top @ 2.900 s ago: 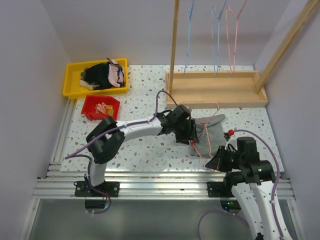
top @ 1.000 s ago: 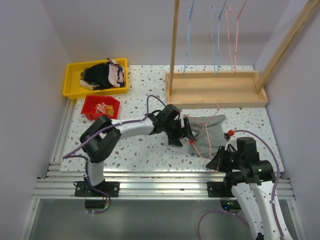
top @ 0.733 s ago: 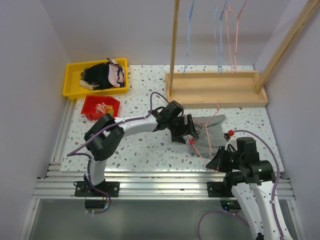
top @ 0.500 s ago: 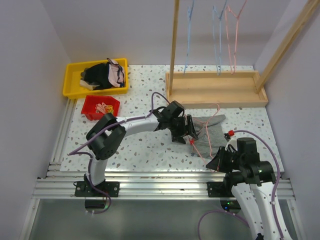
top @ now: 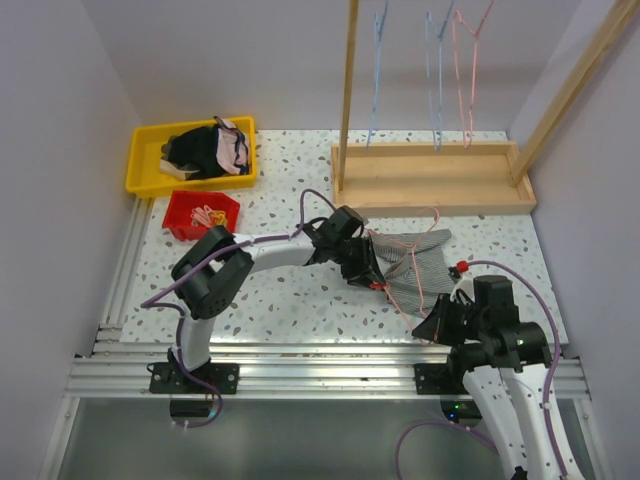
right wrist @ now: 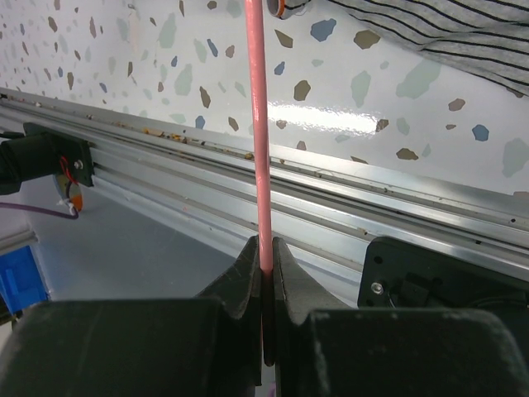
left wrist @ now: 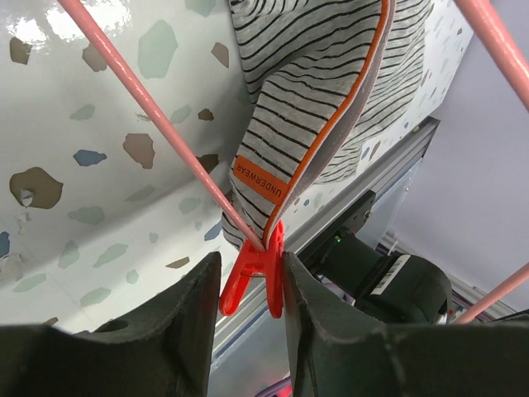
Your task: Remove the underwear clipped to the hanger
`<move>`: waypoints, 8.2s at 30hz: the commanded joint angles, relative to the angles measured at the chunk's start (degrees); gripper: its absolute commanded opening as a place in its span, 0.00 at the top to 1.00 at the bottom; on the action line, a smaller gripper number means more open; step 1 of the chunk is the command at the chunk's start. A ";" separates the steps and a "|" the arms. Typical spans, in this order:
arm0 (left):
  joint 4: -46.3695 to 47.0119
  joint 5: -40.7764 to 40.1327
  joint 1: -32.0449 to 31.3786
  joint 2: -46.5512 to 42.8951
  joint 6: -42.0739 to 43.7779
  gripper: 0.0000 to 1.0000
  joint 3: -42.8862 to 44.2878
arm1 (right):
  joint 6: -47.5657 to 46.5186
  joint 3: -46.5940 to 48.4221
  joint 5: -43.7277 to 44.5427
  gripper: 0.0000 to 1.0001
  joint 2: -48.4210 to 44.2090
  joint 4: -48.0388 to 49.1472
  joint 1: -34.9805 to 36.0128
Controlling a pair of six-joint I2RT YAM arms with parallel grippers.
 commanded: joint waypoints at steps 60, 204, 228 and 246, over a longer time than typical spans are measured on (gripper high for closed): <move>-6.12 -2.35 63.58 -25.93 30.43 0.22 -15.24 | -0.58 7.42 -0.79 1.00 -0.70 -2.41 -0.15; 2.33 -22.06 36.49 -24.12 36.85 1.00 7.91 | 3.20 25.44 25.49 0.07 5.45 -12.34 -6.38; 8.16 -25.13 57.16 4.29 33.07 0.64 37.48 | 3.28 24.21 23.20 0.08 11.16 -10.50 -4.89; 15.40 4.65 57.43 -17.54 20.96 0.00 19.08 | 3.37 26.76 20.30 0.01 10.20 -6.11 -4.72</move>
